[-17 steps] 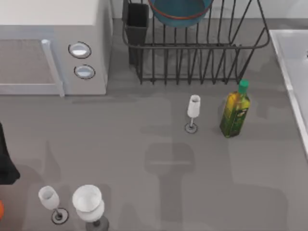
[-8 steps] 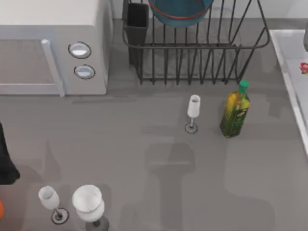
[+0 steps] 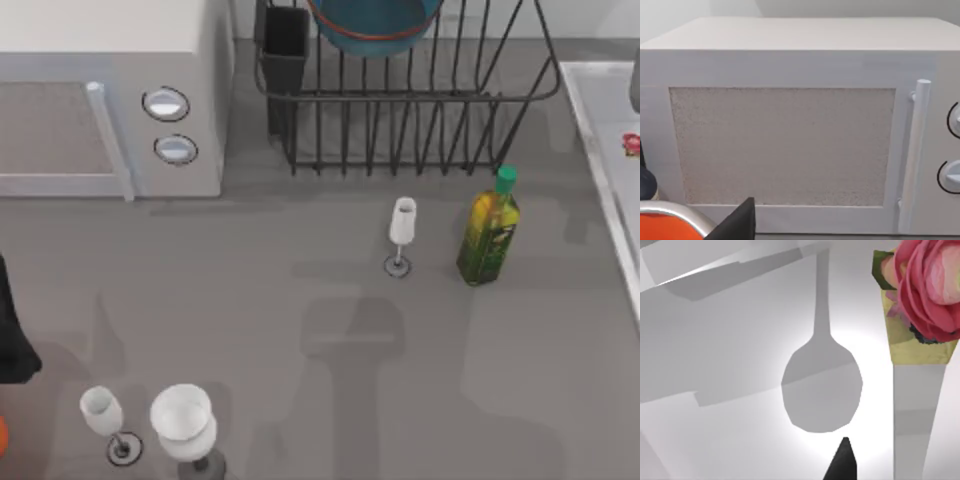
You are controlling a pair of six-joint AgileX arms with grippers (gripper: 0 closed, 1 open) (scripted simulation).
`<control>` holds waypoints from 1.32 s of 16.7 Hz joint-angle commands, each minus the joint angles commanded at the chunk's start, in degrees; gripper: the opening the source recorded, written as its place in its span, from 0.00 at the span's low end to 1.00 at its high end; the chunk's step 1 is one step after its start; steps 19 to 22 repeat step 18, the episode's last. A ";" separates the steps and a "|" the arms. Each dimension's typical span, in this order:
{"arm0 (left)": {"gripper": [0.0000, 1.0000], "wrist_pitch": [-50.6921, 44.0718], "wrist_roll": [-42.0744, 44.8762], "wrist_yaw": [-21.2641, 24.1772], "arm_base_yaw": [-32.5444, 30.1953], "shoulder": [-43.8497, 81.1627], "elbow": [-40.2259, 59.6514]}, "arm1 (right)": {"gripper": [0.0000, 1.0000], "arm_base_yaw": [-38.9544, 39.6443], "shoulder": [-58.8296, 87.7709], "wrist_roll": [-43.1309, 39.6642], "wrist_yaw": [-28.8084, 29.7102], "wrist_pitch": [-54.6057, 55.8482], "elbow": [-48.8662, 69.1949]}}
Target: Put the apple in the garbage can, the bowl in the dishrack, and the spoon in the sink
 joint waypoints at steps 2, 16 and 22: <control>1.00 0.00 0.00 0.00 0.00 0.00 0.00 | 0.23 0.00 0.00 0.00 0.00 0.00 0.00; 1.00 0.00 0.00 0.00 0.00 0.00 0.00 | 1.00 0.00 0.00 0.00 0.00 0.00 0.00; 1.00 0.00 0.00 0.00 0.00 0.00 0.00 | 1.00 0.00 0.00 0.00 0.00 0.00 0.00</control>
